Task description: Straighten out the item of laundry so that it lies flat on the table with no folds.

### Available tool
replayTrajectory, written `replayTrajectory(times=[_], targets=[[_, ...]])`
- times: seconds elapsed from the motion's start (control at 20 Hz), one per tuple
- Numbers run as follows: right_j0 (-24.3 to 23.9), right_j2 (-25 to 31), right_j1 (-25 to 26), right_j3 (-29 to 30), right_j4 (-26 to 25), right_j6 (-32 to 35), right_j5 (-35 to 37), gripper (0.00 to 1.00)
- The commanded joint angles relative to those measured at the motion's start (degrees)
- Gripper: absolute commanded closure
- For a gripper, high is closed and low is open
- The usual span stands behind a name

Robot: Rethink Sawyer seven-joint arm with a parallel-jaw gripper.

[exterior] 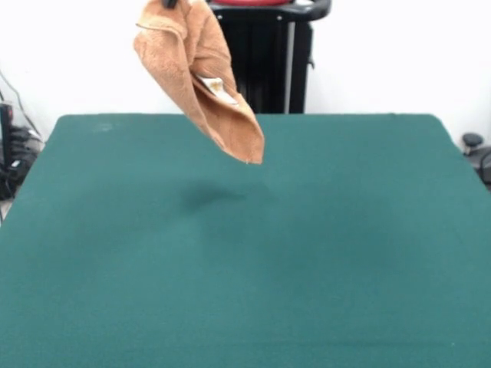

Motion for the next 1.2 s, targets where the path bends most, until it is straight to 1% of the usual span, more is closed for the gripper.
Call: replayTrajectory(times=[0.05, 0.25, 0.4, 0.5, 0.85, 0.95, 1.0, 1.2], targets=[[0.1, 7.0, 0.6, 7.1, 1.7, -14.1, 3.8, 1.00], [-0.7, 7.8, 2.9, 7.5, 1.4, -12.7, 0.2, 1.00], [-1.0, 8.1, 3.5, 7.8, 0.8, -12.1, -1.5, 1.00], [-1.2, 8.2, 2.6, 8.7, 0.9, -12.2, -1.7, 1.00], [-1.7, 9.2, 3.3, 8.9, 0.0, -10.8, -2.4, 1.00], [-2.0, 9.6, 3.3, 8.8, -0.8, -11.8, -2.8, 1.00], [-2.5, 10.0, 3.3, 9.1, -0.2, -11.9, -3.2, 0.00], [-2.9, 10.6, 3.4, 8.9, 0.7, -11.7, -3.0, 0.00]])
